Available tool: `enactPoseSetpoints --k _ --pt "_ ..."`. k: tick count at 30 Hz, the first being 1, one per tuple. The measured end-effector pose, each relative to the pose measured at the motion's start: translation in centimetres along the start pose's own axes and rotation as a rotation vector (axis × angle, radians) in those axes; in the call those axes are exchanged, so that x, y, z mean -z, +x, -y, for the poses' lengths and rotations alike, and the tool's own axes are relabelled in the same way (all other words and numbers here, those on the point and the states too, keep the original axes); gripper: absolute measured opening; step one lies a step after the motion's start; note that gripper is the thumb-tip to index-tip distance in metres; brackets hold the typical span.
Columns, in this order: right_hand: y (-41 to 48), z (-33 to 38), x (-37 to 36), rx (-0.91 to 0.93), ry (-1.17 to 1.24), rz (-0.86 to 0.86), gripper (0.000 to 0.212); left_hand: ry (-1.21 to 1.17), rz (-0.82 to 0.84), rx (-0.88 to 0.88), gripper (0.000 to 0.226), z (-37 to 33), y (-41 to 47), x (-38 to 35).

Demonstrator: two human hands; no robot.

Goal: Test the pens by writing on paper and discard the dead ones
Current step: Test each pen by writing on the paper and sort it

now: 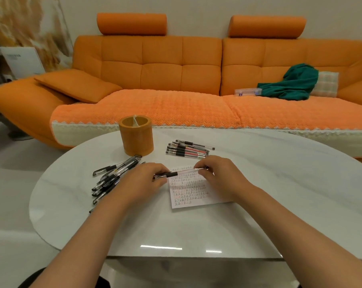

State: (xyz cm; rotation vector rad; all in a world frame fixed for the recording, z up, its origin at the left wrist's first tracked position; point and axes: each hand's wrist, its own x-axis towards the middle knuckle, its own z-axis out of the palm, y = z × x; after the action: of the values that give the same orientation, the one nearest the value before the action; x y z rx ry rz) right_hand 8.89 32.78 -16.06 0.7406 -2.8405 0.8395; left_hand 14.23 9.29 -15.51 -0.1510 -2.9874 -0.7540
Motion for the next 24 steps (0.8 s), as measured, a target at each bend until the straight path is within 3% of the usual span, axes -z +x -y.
enactPoseSetpoints --k 8,14,19,24 --pt "-0.6 0.1 -0.7 0.148 -0.228 -0.052 0.029 -0.008 -0.061 -0.016 0.018 -0.8 0.0 -1.2" --pt "-1.6 1.3 -0.4 0.204 -0.113 0.106 0.029 -0.093 -0.174 -0.144 0.018 -2.0 0.0 -2.1" --pt "-2.1 0.4 0.4 0.174 -0.063 0.059 0.013 -0.156 -0.14 -0.154 0.026 -2.2 0.0 -2.5" --pt "-2.3 -0.1 0.1 0.128 -0.04 0.077 0.014 -0.169 -0.128 -0.16 0.011 -2.1 0.6 -3.2"
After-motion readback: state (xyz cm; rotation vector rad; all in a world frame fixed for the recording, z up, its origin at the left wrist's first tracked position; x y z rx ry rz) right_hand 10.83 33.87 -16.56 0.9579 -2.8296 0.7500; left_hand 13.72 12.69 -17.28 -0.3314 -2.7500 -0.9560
